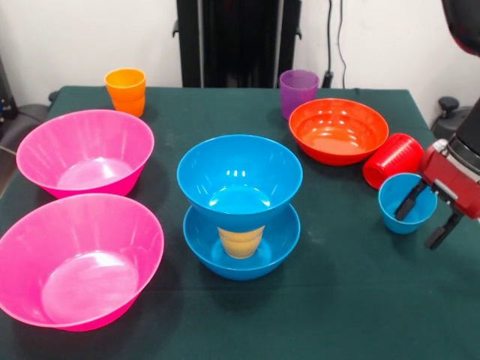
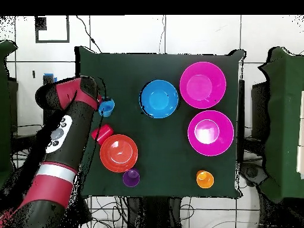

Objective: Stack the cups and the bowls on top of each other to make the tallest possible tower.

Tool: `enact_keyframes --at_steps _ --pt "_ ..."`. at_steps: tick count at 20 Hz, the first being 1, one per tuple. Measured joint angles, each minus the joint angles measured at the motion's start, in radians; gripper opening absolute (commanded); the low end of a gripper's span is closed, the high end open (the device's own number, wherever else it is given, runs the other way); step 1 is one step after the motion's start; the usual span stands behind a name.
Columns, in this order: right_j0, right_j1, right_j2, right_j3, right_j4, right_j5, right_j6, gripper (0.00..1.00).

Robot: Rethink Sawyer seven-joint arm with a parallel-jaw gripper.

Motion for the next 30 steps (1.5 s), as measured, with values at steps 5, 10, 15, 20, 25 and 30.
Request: enact_keyframes --at_steps 5,10,15,20,25,30 --pt "-0.016 -0.001 0.043 -0.003 -0.001 0.006 0.000 1.00" --pt "-0.038 -0.001 0.089 -0.017 -0.002 0.053 0.000 1.00" --pt "-0.056 -0.002 0.127 -0.030 -0.005 0.108 0.000 1.00" --pt "-0.057 -0.009 0.150 -0.030 -0.006 0.157 0.000 1.00" --pt "-0.056 -0.012 0.167 -0.030 -0.010 0.200 0.000 0.00" --pt "-0.055 -0.012 0.167 -0.030 -0.018 0.208 0.000 0.00"
